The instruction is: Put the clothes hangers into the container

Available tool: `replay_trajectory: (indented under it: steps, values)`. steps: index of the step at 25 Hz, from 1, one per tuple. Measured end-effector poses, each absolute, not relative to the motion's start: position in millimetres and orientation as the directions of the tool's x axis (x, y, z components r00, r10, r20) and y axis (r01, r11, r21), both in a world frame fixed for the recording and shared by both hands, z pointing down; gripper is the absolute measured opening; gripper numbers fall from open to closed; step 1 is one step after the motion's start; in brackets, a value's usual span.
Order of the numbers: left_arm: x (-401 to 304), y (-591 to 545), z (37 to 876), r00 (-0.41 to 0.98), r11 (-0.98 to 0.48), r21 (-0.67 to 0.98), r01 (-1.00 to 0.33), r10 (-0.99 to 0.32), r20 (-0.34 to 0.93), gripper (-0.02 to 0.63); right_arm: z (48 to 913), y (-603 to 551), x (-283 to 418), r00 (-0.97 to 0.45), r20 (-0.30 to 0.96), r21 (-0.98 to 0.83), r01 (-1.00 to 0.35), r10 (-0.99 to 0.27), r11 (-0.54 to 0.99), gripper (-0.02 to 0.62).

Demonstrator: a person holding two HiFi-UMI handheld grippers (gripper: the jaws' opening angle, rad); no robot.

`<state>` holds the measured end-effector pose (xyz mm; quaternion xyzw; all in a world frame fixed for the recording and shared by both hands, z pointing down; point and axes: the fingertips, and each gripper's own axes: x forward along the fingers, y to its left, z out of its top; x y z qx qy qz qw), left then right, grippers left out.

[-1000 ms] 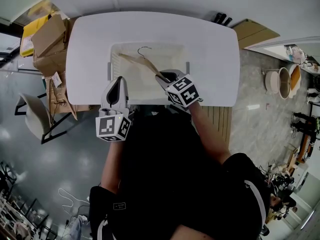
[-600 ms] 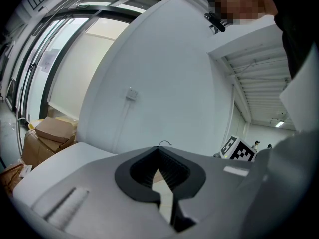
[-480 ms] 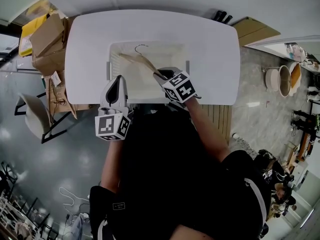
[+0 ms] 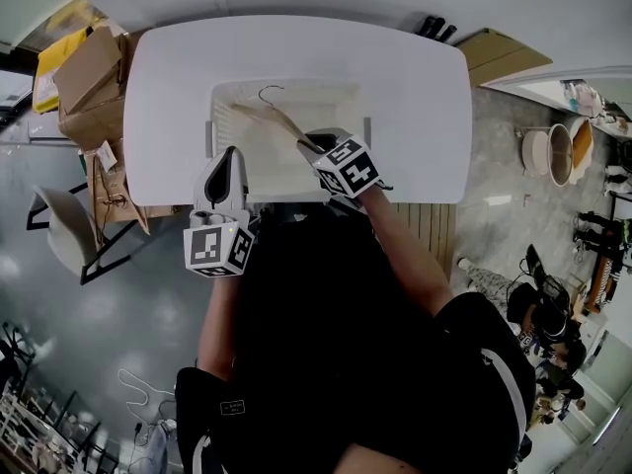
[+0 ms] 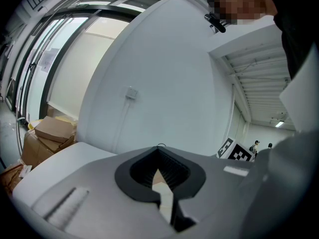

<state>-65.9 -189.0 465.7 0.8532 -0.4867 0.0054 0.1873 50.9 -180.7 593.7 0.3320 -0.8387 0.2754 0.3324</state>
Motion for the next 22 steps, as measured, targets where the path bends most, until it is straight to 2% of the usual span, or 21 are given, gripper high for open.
replay_trajectory:
  steps: [11,22]
  values:
    - [-59,-192,465,0.53,-0.46,0.314,-0.83,-0.827,0.189,0.003,598,-189,65,-0.569,0.731,-0.289,-0.758,-0.376,0.585,0.061]
    - [-61,-187,465,0.526,-0.458,0.313,-0.832,-0.83,0.187,0.003,600,-194,68,-0.525,0.757,-0.223,-0.767,-0.389,0.602,0.074]
